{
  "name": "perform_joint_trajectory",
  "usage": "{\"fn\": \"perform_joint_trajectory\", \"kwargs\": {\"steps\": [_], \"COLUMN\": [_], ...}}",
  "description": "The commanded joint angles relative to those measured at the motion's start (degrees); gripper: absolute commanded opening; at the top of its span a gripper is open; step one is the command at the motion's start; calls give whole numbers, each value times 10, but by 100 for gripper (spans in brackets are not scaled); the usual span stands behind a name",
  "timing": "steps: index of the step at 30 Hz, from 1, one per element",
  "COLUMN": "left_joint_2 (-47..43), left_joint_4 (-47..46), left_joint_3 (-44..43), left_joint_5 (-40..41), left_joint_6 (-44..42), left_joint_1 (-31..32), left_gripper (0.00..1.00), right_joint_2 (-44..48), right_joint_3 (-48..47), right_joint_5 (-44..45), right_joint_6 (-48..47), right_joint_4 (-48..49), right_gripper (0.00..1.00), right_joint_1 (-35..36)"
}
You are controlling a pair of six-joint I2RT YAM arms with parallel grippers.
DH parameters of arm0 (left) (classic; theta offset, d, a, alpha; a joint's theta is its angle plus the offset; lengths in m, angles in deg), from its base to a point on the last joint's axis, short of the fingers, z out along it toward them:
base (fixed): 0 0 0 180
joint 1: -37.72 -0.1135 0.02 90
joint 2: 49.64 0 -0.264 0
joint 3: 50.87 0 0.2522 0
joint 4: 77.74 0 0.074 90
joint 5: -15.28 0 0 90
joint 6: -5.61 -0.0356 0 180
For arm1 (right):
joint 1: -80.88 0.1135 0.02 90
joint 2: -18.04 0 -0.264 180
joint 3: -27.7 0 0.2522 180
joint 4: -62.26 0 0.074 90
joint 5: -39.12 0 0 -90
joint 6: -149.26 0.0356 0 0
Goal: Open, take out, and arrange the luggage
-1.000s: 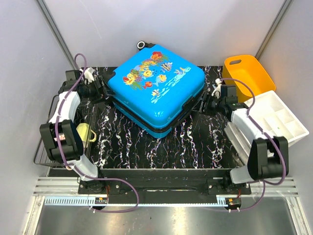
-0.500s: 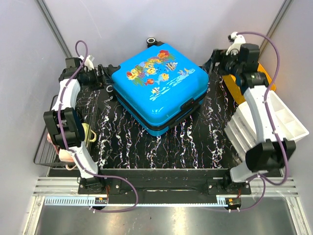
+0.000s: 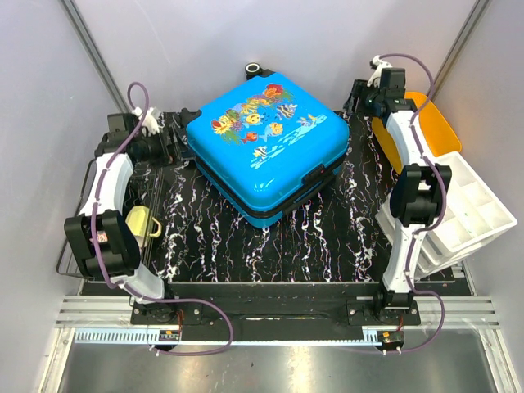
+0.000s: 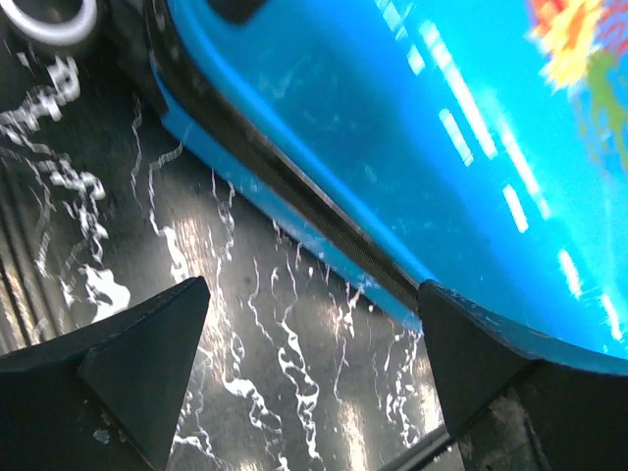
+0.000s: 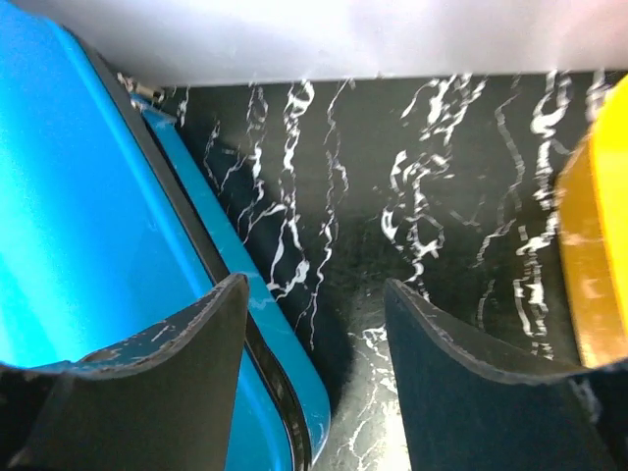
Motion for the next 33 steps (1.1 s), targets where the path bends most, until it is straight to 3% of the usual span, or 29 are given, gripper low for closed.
{"fn": "perform_joint_trajectory", "kwargs": {"steps": [1,4,7,12,18,24,27,33], "left_joint_2": [-35,-38,-33,22,147,238,235,188], "left_joint_4": [-35,-28,-25,-29,-25,-1,24,37], "left_joint_3": [59,49,27,-24,-130,-290,-348,-377], "left_joint_5": [-5,-12,-19,-33,-34,-26,-7,0], "left_joint_6": [13,7,7,24,25,-7,-30,-45], "left_joint_1": [1,1,0,19,71,91,77,42], "left_gripper": [93,93,93,91,88,88,89,93], "right_joint_2": [-2,26,85,213,361,394,400,411], "right_joint_3": [40,125,229,406,545,582,588,580], "right_joint_5": [-141,-285,-331,-346,-312,-281,-266,-251], "right_joint_6": [6,11,-16,-36,-42,-54,-53,-14], "right_joint_4": [53,77,86,89,88,80,91,135], "right_gripper": [65,62,59,58,58,59,62,67], "right_joint_1": [5,9,28,63,93,119,146,181]}}
